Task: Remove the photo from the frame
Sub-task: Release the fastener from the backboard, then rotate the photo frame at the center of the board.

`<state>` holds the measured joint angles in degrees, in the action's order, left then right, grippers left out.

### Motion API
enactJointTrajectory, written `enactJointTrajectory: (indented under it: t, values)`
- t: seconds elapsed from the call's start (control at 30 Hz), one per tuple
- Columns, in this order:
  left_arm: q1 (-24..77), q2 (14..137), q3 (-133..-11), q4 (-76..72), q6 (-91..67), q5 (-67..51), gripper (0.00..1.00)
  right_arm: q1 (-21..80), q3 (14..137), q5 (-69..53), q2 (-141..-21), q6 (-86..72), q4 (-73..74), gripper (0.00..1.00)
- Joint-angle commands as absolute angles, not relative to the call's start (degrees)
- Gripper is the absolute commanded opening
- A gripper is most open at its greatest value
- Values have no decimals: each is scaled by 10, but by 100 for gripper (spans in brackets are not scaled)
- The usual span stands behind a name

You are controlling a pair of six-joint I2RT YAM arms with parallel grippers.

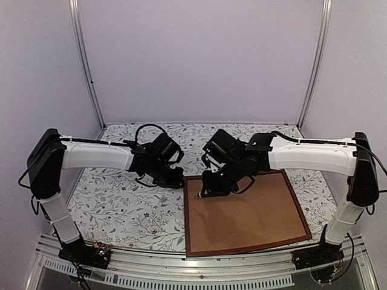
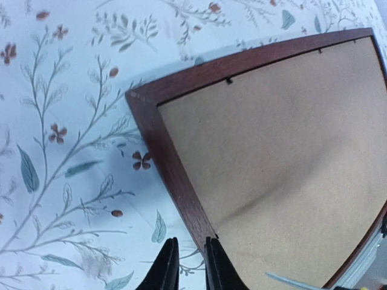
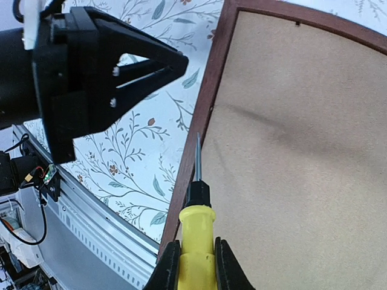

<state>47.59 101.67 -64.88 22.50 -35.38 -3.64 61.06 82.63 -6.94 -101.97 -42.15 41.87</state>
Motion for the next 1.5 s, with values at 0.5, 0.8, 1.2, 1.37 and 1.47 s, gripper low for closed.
enactJointTrajectory:
  t: [0.5,0.8,1.2,1.37,1.47]
  values:
    - [443,1180,-852,285,-105,-49,47,550,652,42,-767,-464,313,0]
    - [434,1228,-900,298,-58,-22,51,548,625,47,-721,-471,310,0]
    - [420,1264,-924,313,-2,-76,52,547,618,45,-709,-471,309,0]
    - [418,1263,-909,311,11,-77,52,546,620,43,-716,-472,310,0]
    - [414,1266,-903,310,8,-69,50,546,623,42,-723,-470,309,0]
